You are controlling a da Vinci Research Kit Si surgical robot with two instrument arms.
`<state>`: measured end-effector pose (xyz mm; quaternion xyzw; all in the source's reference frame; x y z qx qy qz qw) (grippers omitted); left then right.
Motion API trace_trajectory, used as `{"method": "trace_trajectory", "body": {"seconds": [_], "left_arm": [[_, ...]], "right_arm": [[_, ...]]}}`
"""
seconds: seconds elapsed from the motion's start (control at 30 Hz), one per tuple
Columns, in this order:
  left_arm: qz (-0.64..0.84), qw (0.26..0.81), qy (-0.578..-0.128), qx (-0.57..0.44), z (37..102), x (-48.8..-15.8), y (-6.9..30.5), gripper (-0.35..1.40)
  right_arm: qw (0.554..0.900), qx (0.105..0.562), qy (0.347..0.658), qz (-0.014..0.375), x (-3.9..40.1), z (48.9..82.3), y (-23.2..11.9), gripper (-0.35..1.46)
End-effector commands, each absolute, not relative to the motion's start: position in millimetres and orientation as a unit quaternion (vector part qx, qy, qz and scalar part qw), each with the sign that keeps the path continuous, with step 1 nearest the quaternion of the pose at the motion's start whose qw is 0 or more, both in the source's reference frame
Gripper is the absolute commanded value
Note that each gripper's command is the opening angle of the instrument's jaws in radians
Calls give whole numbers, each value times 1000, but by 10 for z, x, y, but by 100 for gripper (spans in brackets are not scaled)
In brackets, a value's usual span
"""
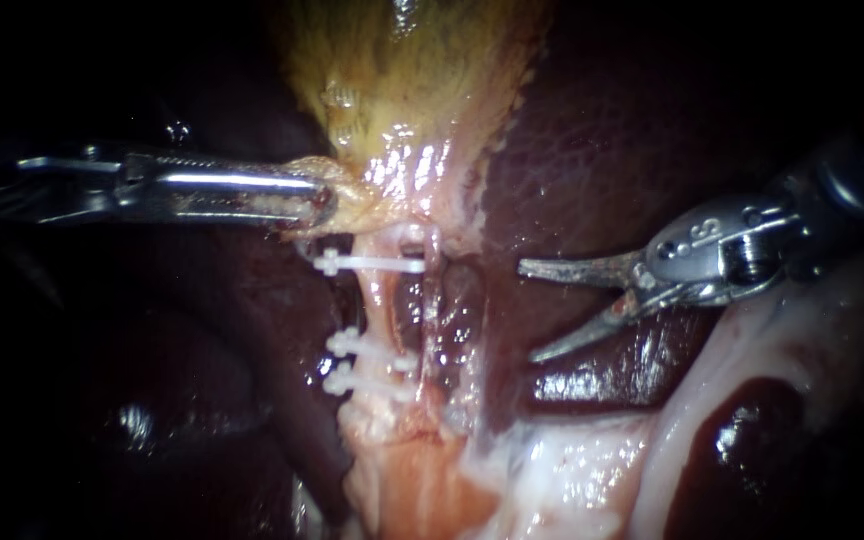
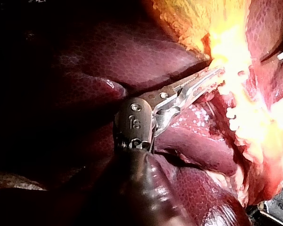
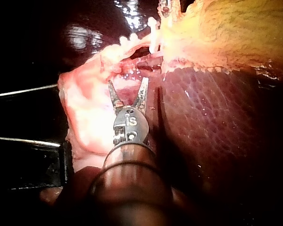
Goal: Go to the cutting position left tube
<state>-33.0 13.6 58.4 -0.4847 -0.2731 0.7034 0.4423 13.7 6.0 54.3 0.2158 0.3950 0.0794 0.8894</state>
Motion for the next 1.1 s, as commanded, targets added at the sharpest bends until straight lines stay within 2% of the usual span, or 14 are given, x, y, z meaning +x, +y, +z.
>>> {"method": "trace_trajectory", "body": {"seconds": [0.03,0.43,0.6,0.77,1.1], "left_arm": [[703,442,-274,-485,582,-328,137,-35],[688,450,-263,-505,526,-266,158,-35],[688,450,-262,-505,526,-267,156,-35],[688,450,-262,-505,526,-267,156,-35],[688,452,-259,-505,527,-274,153,-35]], "right_arm": [[889,216,395,80,136,543,60,143],[889,216,395,80,139,544,60,143],[882,216,411,83,148,542,60,143],[856,266,431,100,166,541,58,143],[835,305,441,123,208,564,43,143]]}}
